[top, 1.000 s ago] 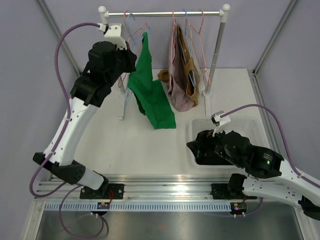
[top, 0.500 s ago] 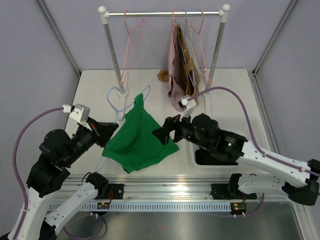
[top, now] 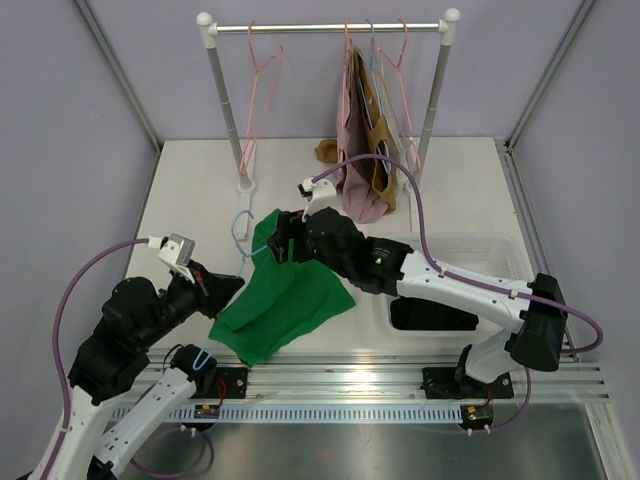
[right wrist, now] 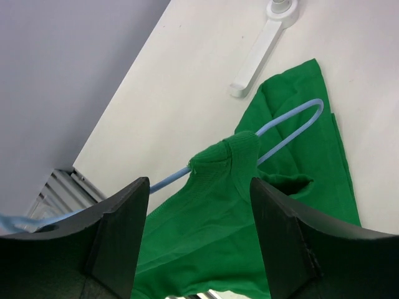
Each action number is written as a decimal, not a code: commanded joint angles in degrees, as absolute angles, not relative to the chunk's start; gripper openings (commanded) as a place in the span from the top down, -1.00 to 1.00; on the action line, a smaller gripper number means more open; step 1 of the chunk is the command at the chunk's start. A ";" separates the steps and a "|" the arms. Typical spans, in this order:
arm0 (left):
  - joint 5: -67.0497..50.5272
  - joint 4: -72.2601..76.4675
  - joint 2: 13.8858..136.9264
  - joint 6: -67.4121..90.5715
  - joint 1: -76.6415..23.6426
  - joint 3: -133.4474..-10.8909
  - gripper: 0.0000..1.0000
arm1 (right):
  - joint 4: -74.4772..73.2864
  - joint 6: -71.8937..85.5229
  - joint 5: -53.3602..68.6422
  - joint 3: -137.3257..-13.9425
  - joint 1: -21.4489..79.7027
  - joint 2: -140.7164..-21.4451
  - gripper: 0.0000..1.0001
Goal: Remove the tank top from the hanger
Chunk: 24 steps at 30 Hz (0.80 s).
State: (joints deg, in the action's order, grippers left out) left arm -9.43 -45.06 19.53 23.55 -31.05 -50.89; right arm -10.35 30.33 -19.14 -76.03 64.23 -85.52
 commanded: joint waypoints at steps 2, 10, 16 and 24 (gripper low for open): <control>-12.48 -38.85 19.77 25.05 -31.20 -50.10 1.00 | -8.70 28.57 -23.03 -79.89 64.42 -87.71 -0.40; -9.50 -37.09 20.74 26.28 -31.20 -49.04 1.00 | -9.32 27.95 -22.33 -79.46 64.51 -87.46 -0.24; -6.77 -37.44 21.01 28.30 -31.20 -48.52 1.00 | -4.93 29.00 -25.22 -72.87 64.51 -82.19 -0.39; -8.96 -35.07 21.18 29.97 -31.20 -47.90 1.00 | -2.82 29.88 -22.24 -69.70 64.42 -81.91 -0.41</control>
